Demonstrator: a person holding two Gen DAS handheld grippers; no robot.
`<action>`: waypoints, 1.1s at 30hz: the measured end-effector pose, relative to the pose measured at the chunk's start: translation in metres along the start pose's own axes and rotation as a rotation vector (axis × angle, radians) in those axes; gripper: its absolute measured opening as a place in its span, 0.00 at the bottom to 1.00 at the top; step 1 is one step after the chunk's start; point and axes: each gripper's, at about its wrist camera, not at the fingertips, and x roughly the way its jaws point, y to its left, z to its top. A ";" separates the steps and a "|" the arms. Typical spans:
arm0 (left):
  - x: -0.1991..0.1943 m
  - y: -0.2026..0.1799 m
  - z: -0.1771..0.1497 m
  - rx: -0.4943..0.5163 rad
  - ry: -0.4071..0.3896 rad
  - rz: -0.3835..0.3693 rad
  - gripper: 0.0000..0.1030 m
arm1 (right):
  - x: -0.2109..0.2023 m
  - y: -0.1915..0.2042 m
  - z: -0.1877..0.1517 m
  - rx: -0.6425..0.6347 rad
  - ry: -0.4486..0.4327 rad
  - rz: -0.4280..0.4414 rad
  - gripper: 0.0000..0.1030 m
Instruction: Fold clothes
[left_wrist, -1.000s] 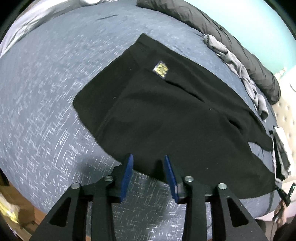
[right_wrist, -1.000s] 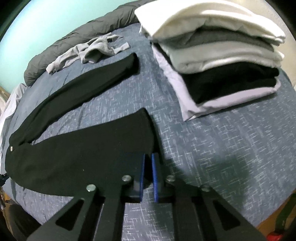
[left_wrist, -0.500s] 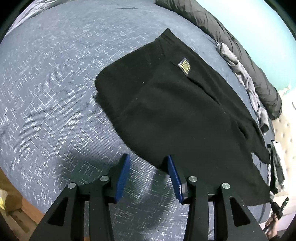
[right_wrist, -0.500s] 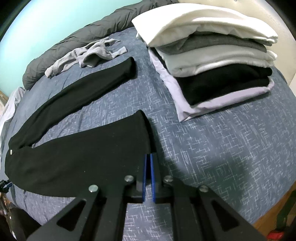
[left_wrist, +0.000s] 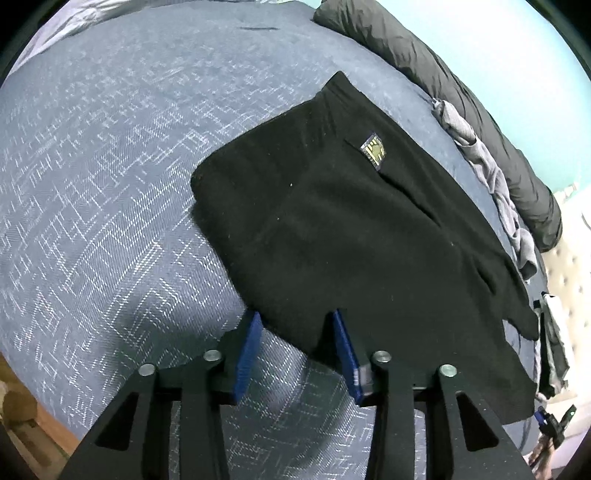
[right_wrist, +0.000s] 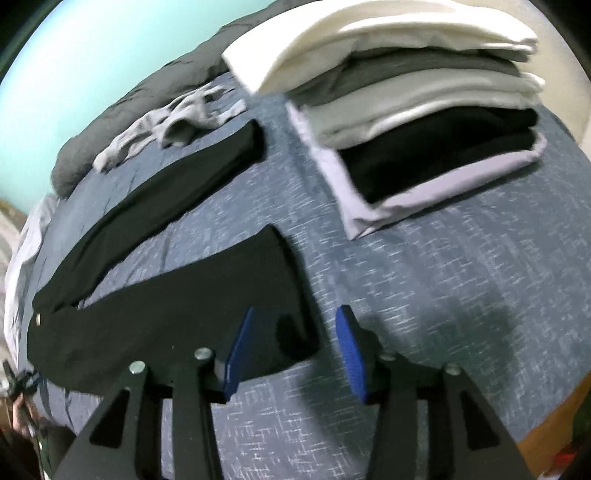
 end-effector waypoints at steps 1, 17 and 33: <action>-0.001 -0.001 0.000 0.003 -0.005 0.005 0.26 | 0.003 0.004 -0.002 -0.023 0.009 0.002 0.45; -0.041 -0.022 0.024 0.064 -0.094 -0.006 0.04 | -0.040 0.024 0.042 -0.098 -0.061 -0.072 0.03; -0.029 -0.004 0.008 0.025 -0.027 0.005 0.04 | -0.011 0.010 0.011 -0.138 0.101 -0.158 0.03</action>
